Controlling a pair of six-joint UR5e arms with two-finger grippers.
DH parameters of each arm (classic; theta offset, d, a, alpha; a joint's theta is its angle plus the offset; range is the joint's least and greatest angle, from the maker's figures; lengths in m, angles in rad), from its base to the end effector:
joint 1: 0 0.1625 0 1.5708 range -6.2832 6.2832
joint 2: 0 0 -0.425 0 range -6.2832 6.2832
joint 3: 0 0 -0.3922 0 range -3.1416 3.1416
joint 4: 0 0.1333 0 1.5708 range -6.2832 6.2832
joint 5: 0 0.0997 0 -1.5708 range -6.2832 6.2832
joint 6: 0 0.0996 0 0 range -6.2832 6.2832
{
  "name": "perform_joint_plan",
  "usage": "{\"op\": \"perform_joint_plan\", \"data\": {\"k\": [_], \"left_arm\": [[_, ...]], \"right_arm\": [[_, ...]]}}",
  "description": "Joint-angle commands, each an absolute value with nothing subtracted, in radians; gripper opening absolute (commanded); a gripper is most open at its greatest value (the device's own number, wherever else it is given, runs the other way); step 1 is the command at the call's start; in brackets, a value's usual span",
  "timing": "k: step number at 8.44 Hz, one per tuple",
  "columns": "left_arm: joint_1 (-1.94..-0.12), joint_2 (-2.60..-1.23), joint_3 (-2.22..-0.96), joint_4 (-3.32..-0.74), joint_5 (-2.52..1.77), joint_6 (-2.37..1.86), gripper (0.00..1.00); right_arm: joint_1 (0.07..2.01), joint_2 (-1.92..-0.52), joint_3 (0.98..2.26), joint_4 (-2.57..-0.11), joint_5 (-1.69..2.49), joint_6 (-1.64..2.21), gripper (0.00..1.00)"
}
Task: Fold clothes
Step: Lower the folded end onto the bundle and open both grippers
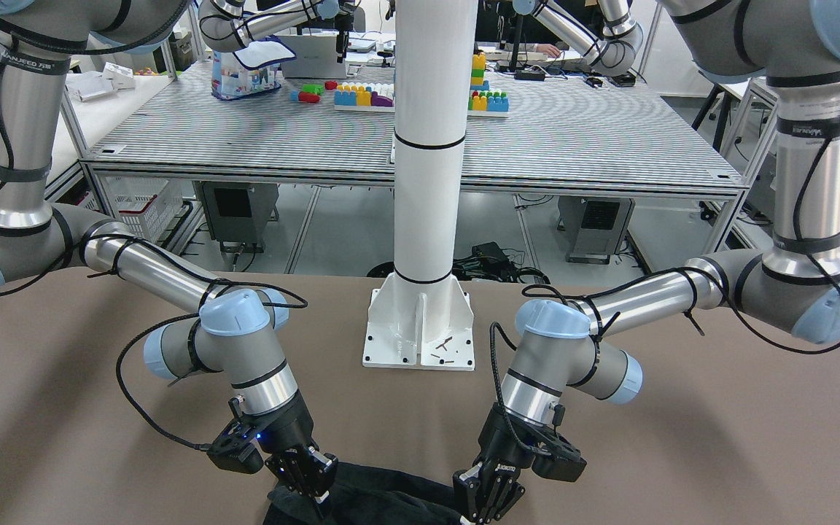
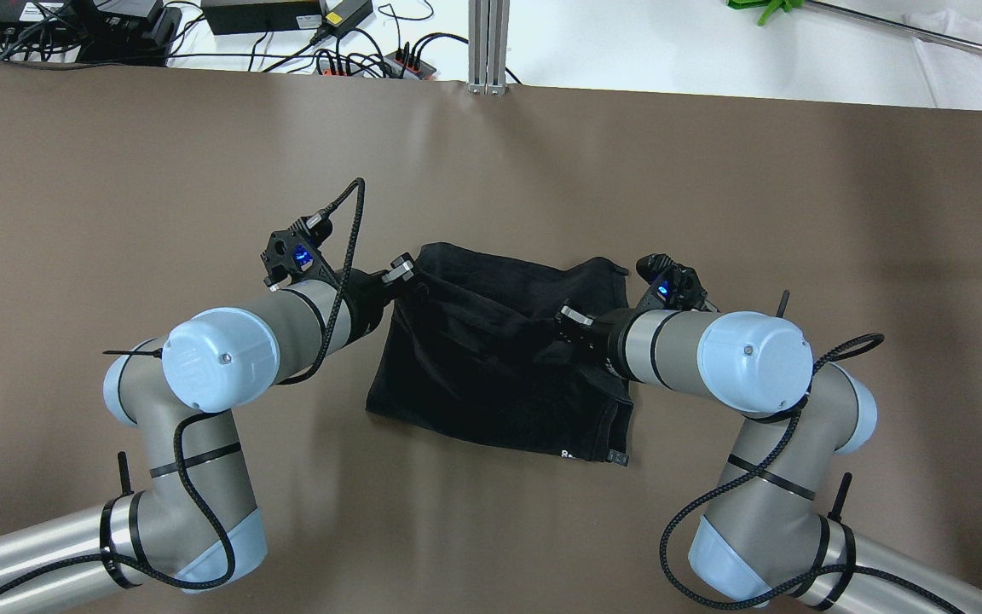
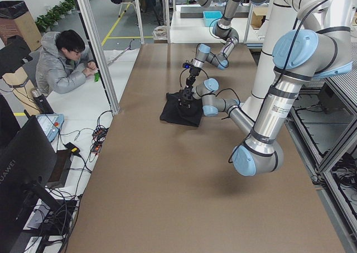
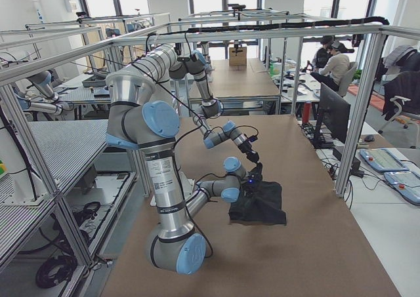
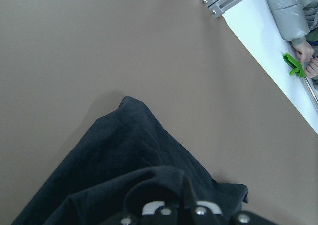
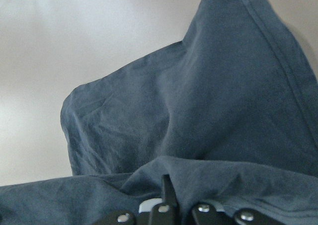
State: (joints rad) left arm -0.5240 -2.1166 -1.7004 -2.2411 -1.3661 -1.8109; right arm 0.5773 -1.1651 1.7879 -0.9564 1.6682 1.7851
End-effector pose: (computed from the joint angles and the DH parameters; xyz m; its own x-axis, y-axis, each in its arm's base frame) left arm 0.4808 -0.4552 0.2051 0.0304 -0.2865 -0.9576 0.6884 0.7006 -0.1877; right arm -0.4459 -0.4379 0.2625 0.1690 0.3626 0.9165 -0.5139 0.8259 -0.2321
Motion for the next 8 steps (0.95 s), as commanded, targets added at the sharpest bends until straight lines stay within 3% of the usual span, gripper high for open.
{"op": "perform_joint_plan", "data": {"k": [1, 8], "left_arm": [[-0.531, -2.117, -1.701, -2.240, -1.365, -1.807, 0.99], [-0.730, -2.047, -1.713, -2.232, -1.604, -1.708, 1.00]], "right_arm": [[0.580, -1.164, 1.786, -0.954, 1.663, 1.793, 0.93], [0.563, -1.077, 1.798, -1.023, 1.672, 1.804, 0.94]]}}
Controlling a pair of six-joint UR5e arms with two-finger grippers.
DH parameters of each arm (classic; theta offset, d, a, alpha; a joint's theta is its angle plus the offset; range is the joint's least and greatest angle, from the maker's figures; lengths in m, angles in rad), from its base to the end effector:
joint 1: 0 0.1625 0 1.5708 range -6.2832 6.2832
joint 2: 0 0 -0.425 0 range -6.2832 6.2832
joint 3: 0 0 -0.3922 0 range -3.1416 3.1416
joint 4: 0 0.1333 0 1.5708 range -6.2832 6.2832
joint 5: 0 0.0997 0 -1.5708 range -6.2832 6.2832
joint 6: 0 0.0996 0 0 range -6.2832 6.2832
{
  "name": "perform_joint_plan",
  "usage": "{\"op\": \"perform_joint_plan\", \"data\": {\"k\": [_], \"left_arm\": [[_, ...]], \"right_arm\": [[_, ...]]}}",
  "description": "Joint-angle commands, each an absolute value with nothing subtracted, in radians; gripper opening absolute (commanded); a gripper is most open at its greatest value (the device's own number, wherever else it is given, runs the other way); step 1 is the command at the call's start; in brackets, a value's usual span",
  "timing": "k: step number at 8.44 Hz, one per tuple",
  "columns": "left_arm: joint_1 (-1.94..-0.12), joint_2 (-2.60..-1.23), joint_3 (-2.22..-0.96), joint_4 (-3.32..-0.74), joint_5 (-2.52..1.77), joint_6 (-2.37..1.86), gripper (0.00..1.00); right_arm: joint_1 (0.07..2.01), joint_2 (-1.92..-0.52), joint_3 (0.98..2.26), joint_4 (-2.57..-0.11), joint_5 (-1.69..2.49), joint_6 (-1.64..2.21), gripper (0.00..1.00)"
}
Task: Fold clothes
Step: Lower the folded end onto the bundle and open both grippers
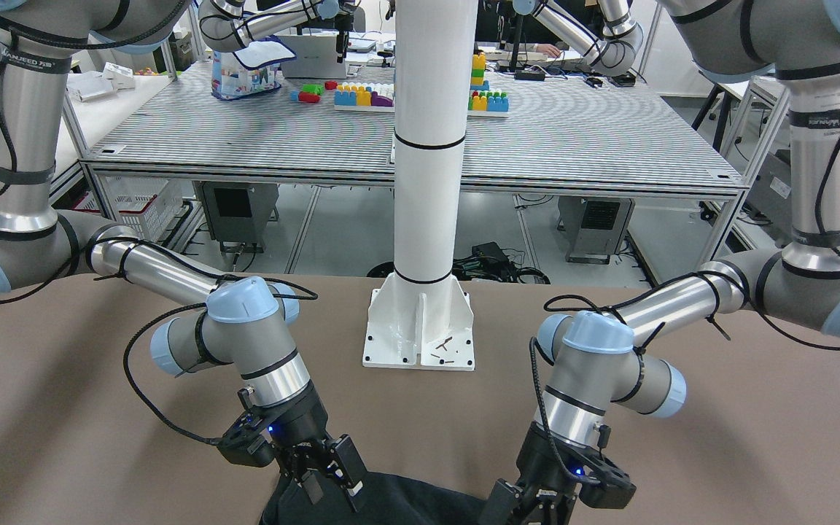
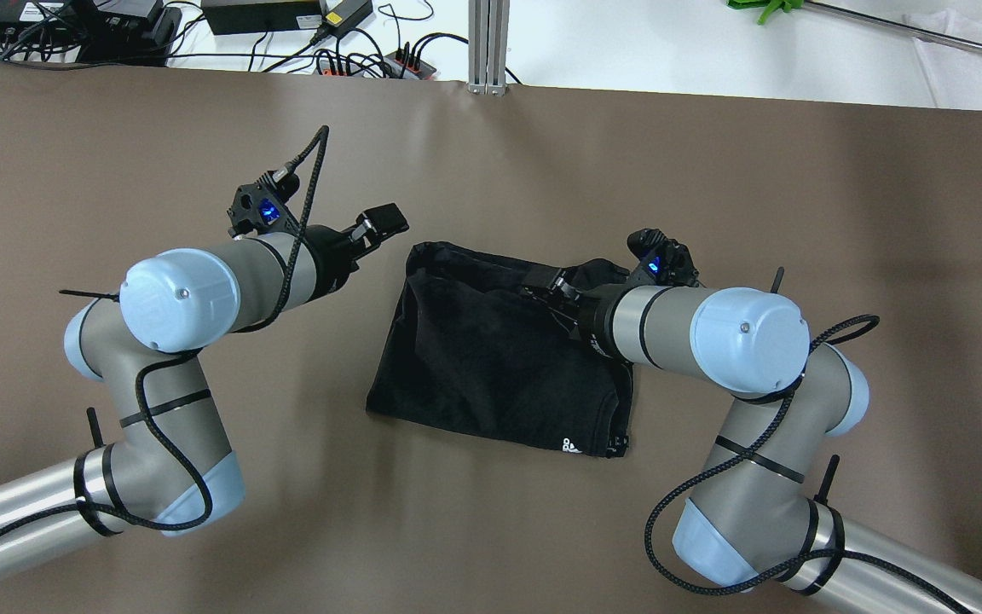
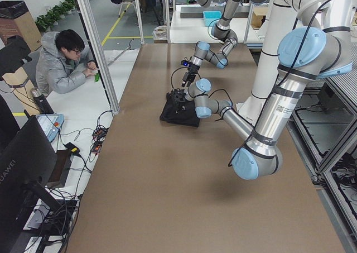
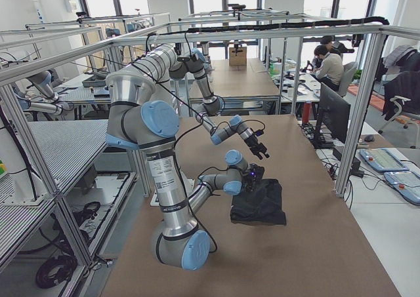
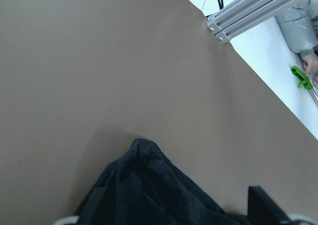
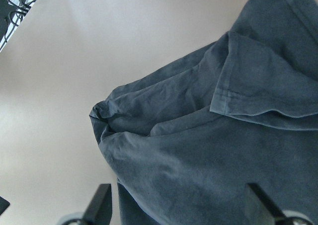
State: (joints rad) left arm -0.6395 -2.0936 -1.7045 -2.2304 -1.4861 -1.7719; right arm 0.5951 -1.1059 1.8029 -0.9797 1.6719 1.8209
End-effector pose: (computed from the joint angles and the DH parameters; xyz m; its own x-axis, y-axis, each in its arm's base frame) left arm 0.4322 -0.4981 0.2199 0.0662 -0.2973 -0.9525 0.6874 0.7055 -0.1724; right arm -0.4396 -0.4464 0.2225 0.1056 0.3689 0.9235 -0.5198 0.8122 -0.2650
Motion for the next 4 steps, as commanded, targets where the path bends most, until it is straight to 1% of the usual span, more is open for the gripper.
{"op": "perform_joint_plan", "data": {"k": [1, 3, 4], "left_arm": [[-0.789, -2.013, -1.721, -2.232, -1.674, -1.665, 1.00], [-0.860, -1.947, -1.761, -2.233, -1.759, -1.593, 1.00], [-0.892, -1.922, -1.779, -2.233, -1.807, -1.583, 1.00]], "right_arm": [[0.528, -1.054, 1.775, -1.055, 1.669, 1.774, 0.94], [0.499, -0.958, 1.663, -1.094, 1.663, 1.740, 0.94], [0.499, -0.939, 1.622, -1.094, 1.663, 1.702, 0.94]]}}
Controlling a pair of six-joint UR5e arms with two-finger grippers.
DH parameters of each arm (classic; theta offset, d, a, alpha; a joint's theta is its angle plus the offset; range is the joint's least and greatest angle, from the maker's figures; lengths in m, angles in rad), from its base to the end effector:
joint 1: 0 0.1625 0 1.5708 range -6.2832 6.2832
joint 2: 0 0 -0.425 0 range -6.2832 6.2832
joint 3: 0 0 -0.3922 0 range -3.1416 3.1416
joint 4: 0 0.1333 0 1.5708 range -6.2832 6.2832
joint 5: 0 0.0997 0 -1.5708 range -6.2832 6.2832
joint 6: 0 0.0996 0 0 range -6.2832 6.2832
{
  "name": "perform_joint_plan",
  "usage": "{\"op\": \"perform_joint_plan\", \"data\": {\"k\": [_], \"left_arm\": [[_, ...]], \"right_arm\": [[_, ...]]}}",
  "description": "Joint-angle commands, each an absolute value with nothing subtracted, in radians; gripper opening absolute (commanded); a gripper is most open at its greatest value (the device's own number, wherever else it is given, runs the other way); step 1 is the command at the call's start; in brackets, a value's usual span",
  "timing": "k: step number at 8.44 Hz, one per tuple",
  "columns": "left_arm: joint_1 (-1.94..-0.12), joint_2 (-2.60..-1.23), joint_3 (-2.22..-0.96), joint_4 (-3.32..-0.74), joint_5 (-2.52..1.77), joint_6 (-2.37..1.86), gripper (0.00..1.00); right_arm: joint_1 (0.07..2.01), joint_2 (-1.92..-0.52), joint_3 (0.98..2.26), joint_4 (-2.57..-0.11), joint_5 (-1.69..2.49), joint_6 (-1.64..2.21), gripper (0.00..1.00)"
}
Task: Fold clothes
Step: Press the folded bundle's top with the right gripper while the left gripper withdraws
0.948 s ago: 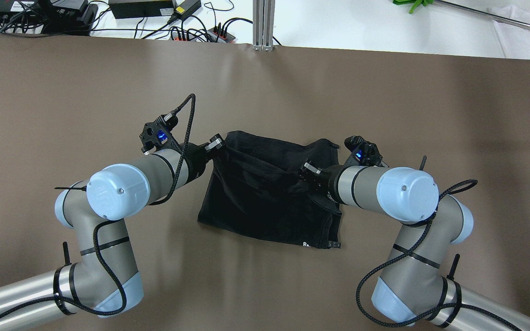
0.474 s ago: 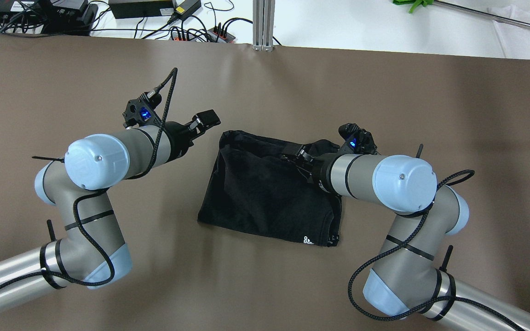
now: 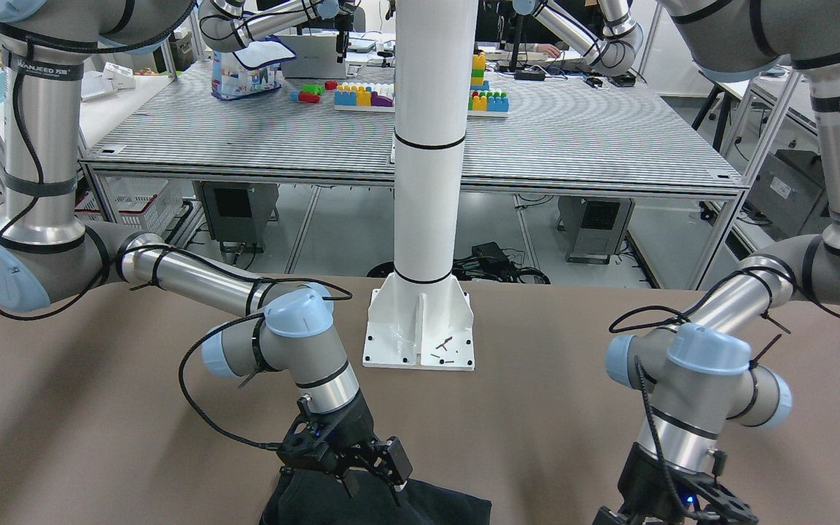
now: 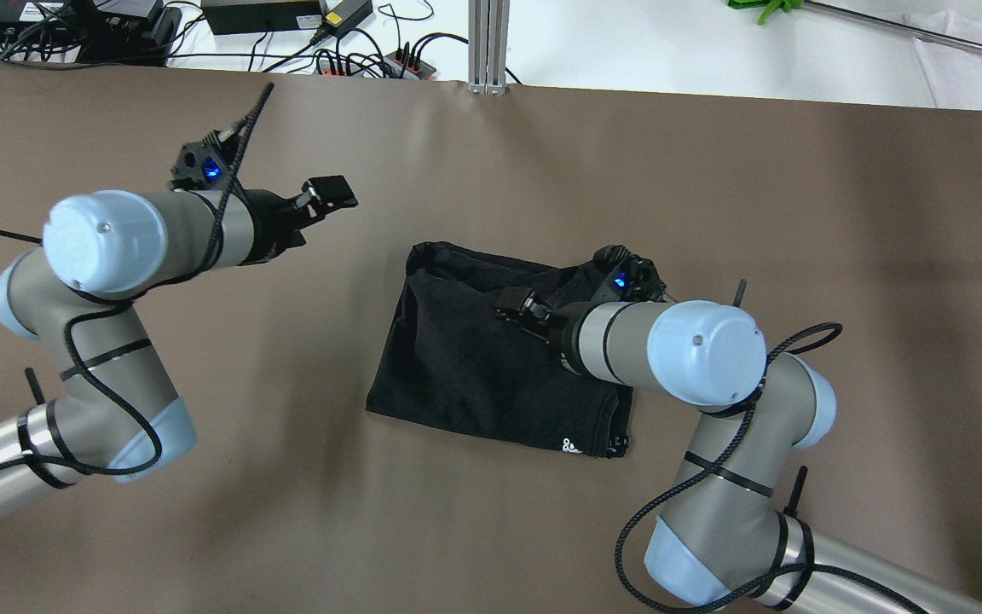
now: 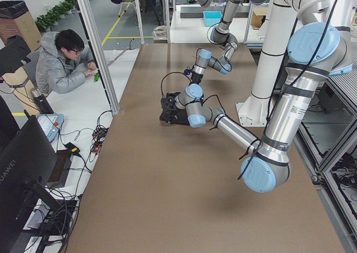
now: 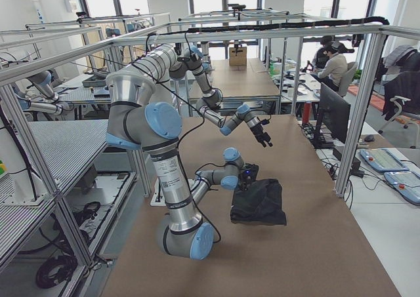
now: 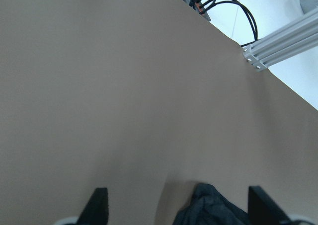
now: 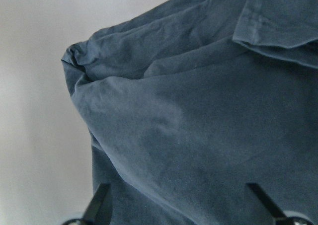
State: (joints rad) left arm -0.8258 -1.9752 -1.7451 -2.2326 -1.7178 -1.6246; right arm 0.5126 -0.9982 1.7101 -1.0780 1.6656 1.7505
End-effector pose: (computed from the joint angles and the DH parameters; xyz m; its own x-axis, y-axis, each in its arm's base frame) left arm 0.3338 -0.5370 0.2763 0.1855 -0.2796 -0.9420 0.6441 0.7586 -0.0983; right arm -0.5105 -0.4294 0.2059 0.2335 0.3355 0.9126 -0.4604 0.8649 -0.2002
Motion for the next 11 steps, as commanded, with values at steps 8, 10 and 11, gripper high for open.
{"op": "perform_joint_plan", "data": {"k": [8, 10, 11], "left_arm": [[-0.900, -1.913, -1.778, -2.233, -1.818, -1.568, 1.00], [-0.899, -1.917, -1.779, -2.233, -1.818, -1.572, 1.00], [-0.899, -1.919, -1.779, -2.233, -1.818, -1.574, 1.00]], "right_arm": [[0.636, -0.948, 1.438, -1.081, 1.649, 1.494, 0.93], [0.720, -0.953, 1.410, -1.081, 1.704, 1.445, 0.93], [0.776, -0.971, 1.410, -1.081, 1.759, 1.390, 0.93]]}}
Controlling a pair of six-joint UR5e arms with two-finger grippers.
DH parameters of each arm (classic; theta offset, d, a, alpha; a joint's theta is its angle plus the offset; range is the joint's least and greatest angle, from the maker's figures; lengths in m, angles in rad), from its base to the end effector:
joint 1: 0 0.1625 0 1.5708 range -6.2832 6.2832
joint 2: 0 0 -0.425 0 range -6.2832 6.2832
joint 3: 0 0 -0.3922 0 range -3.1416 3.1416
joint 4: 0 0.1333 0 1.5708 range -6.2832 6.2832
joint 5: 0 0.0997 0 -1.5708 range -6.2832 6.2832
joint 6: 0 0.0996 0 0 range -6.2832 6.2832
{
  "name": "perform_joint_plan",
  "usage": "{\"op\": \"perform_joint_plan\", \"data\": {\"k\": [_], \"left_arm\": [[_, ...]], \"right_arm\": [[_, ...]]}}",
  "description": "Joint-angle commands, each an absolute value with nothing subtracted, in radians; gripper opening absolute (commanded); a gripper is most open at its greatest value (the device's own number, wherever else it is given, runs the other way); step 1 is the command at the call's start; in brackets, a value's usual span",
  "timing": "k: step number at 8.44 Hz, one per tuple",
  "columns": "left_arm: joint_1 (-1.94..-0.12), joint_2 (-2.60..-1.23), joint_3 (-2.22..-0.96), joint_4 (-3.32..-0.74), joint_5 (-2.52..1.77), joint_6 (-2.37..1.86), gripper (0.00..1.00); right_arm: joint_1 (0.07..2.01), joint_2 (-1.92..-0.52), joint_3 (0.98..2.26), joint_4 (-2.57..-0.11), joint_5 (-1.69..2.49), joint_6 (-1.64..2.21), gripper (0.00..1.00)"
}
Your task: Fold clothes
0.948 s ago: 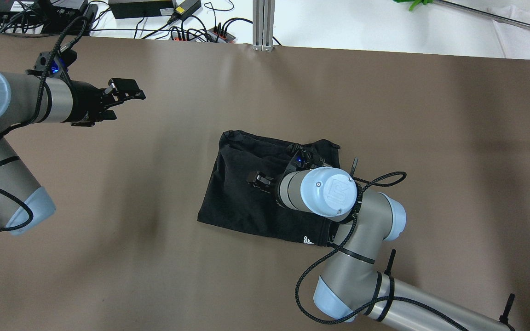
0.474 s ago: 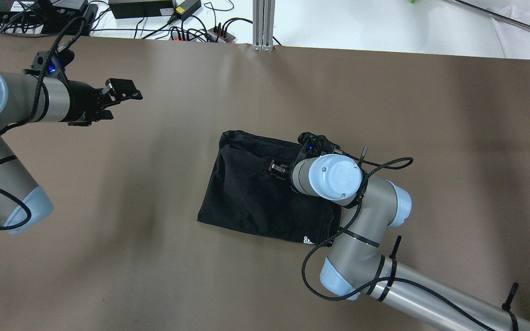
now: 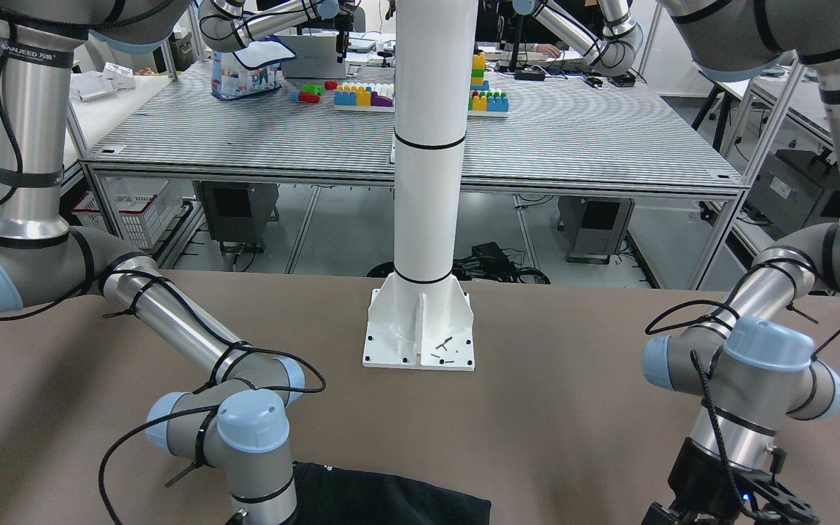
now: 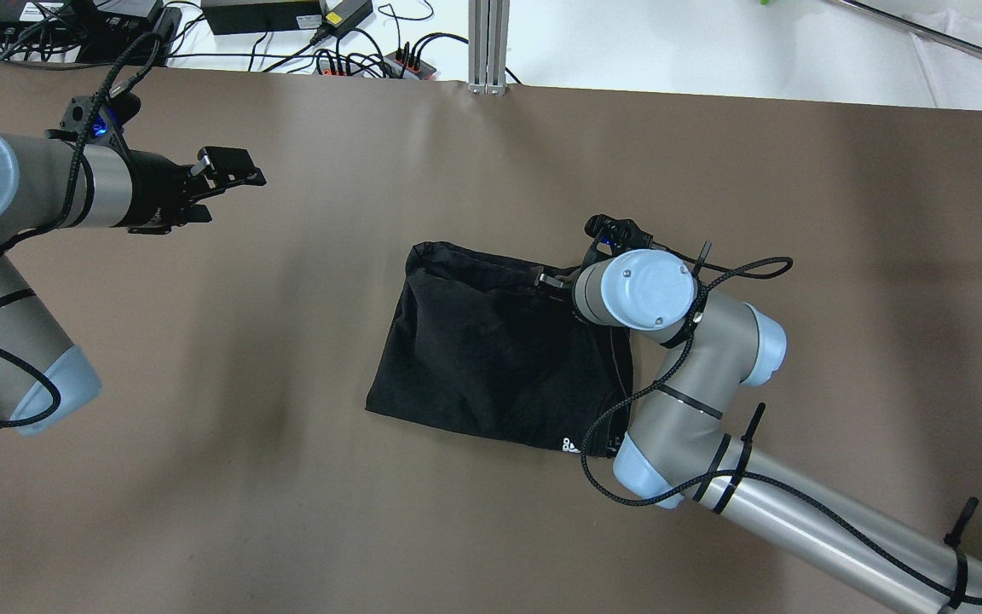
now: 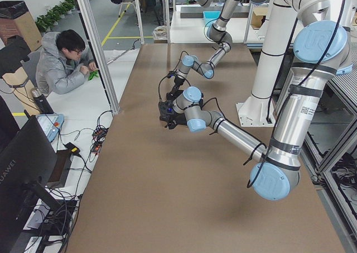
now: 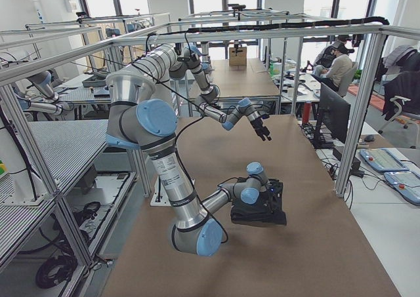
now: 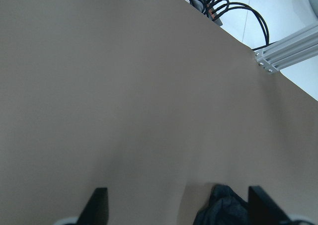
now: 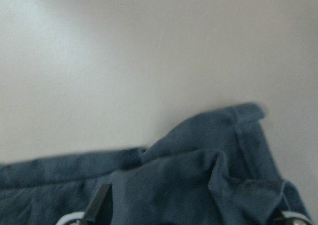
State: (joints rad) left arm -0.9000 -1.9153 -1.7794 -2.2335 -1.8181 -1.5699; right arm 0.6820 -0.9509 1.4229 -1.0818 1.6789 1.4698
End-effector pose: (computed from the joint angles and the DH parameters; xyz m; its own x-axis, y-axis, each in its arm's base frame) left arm 0.2892 -0.5396 0.2966 0.2166 -0.2716 -0.9377 0.6166 0.7827 -0.0842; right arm -0.4929 -0.5581 0.3051 0.4986 0.2757 0.8218 -0.5103 0.8597 0.0212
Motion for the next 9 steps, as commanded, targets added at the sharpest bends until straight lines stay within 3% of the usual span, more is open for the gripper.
{"op": "perform_joint_plan", "data": {"k": [1, 6, 9], "left_arm": [[-0.899, -1.921, -1.778, -2.233, -1.818, -1.572, 1.00], [-0.908, -1.908, -1.781, -2.232, -1.825, -1.562, 1.00], [-0.991, -1.768, -1.784, -2.211, -1.829, -1.384, 1.00]], "right_arm": [[0.816, -0.994, 1.410, -1.081, 1.791, 1.337, 0.93], [0.940, -1.014, 1.419, -1.132, 1.946, 1.127, 0.94], [1.031, -1.191, 1.549, -1.212, 1.996, 0.664, 0.94]]}}
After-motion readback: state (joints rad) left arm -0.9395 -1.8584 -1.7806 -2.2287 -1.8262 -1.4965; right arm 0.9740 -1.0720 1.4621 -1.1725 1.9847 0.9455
